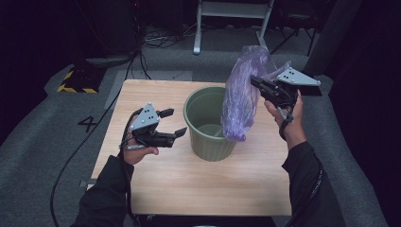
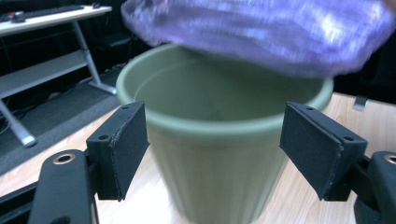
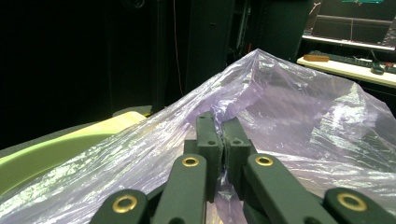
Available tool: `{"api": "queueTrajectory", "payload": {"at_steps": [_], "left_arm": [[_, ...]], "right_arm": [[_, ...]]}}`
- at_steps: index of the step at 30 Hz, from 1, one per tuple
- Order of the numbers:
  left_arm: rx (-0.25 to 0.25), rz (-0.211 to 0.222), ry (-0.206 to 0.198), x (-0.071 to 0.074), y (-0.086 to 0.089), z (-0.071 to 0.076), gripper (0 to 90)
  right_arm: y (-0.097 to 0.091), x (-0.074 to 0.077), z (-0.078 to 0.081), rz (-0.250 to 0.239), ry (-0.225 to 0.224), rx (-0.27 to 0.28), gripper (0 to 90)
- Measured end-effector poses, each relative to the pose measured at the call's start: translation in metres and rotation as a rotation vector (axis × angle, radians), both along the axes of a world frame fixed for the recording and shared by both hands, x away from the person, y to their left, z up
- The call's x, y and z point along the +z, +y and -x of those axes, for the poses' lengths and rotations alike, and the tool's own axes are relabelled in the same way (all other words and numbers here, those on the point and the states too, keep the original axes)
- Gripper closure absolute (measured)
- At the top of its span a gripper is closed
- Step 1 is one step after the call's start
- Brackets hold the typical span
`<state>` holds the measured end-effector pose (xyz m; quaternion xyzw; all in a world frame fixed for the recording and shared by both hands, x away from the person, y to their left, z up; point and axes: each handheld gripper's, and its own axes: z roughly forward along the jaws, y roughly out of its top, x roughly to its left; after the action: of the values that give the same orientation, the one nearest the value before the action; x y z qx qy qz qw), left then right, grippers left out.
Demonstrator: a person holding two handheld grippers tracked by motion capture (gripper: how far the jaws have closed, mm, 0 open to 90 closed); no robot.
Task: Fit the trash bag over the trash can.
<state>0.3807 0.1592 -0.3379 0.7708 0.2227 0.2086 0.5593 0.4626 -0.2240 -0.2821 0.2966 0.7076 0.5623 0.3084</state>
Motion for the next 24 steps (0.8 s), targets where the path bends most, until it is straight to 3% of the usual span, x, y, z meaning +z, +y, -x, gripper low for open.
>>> {"api": "queueTrajectory", "payload": {"at_steps": [2, 8, 10, 15, 18, 24], "left_arm": [[0.006, -0.008, -0.014, 0.008, -0.010, -0.002, 22.7], [-0.047, -0.010, -0.020, 0.025, -0.043, -0.009, 21.5], [-0.059, -0.034, -0.023, 0.027, -0.055, -0.010, 21.2], [-0.078, -0.086, -0.021, 0.027, -0.079, -0.012, 22.3], [-0.044, -0.127, -0.020, 0.024, -0.090, -0.014, 22.2], [-0.025, -0.154, -0.007, 0.018, -0.092, -0.017, 21.2]], "right_arm": [[0.003, 0.000, -0.001, 0.007, -0.002, -0.004, 88.6], [0.008, 0.003, -0.001, 0.012, -0.021, -0.024, 88.6], [0.010, 0.003, 0.000, 0.015, -0.024, -0.022, 88.6], [0.015, -0.002, 0.003, 0.030, -0.029, -0.018, 88.6], [0.019, -0.008, 0.008, 0.035, -0.028, 0.000, 88.6], [0.027, -0.015, 0.021, 0.069, -0.038, 0.044, 88.5]]}}
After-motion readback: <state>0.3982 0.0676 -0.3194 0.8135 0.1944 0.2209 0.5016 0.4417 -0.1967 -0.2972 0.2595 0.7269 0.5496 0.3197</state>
